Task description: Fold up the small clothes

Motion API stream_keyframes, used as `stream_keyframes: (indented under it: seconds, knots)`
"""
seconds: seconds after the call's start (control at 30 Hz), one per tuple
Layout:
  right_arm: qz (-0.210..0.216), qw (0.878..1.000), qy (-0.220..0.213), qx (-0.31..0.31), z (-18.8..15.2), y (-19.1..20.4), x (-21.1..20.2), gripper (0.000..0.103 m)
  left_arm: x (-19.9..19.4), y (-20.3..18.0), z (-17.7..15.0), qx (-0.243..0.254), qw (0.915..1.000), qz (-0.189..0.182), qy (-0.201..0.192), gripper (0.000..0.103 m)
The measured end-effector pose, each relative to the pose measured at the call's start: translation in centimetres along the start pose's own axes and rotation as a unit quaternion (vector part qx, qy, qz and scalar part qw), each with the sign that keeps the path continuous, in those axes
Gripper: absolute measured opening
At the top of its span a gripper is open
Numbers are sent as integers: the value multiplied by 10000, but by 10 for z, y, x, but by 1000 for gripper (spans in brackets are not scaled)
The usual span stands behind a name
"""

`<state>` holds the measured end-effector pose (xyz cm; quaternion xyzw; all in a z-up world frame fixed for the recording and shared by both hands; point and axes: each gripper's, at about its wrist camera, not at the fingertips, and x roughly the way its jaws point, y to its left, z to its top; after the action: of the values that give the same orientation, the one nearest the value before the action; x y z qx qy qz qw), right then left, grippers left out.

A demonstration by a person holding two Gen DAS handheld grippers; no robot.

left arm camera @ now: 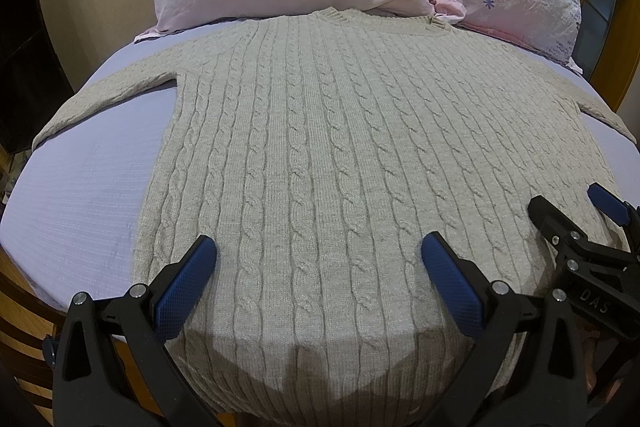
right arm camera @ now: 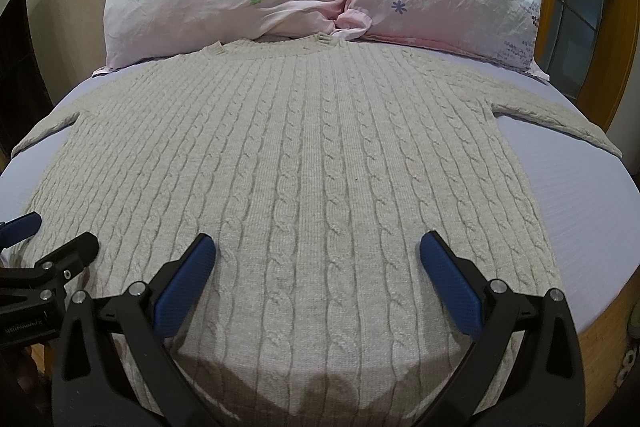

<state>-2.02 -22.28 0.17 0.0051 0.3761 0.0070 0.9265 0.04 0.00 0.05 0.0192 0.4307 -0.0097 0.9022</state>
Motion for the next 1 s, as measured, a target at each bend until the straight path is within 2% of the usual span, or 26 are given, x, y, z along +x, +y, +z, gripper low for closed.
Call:
stream_keyframes:
  seconds: [0.37, 0.47, 0.57, 0.6, 0.67, 0.73, 0.8, 0.83, 0.87, 0.9, 1.0]
  knots:
    - [71, 9996, -267, -100, -6, 2, 1, 101, -2, 0, 0, 4, 10000, 3, 3, 102]
    - [289, 9983, -383, -343, -8, -1, 0, 101, -1, -1, -1, 12, 10000, 0, -54, 102]
    - [779, 9963, -318, -150, 8, -27, -7, 101, -4, 1, -4, 73, 9997, -24, -236, 102]
    - [898, 9945, -502, 200, 18, -51, -15, 101, -5, 2, -5, 111, 9994, -57, -310, 102]
    - [859, 9899, -750, 844, 38, -96, -24, 101, -6, 4, -4, 147, 9991, -156, -353, 102]
    - [552, 9803, -816, 1713, 61, -162, -23, 101, -7, 13, 2, 108, 9983, -394, -410, 102]
    - [212, 9659, -732, 2476, 75, -222, -12, 91, -9, 28, 13, -53, 9968, -555, -578, 102]
    - [73, 9576, -648, 2808, 80, -249, -5, 78, -10, 36, 19, -137, 9961, -541, -676, 102]
    - [-52, 9479, -550, 3137, 83, -276, 3, 70, -11, 45, 24, -227, 9956, -498, -765, 102]
    - [-241, 9331, -415, 3565, 85, -309, 14, 63, -11, 57, 32, -358, 9948, -426, -857, 102]
    - [-621, 8947, -264, 4416, 85, -375, 35, 58, -9, 88, 50, -682, 9918, -222, -1059, 102]
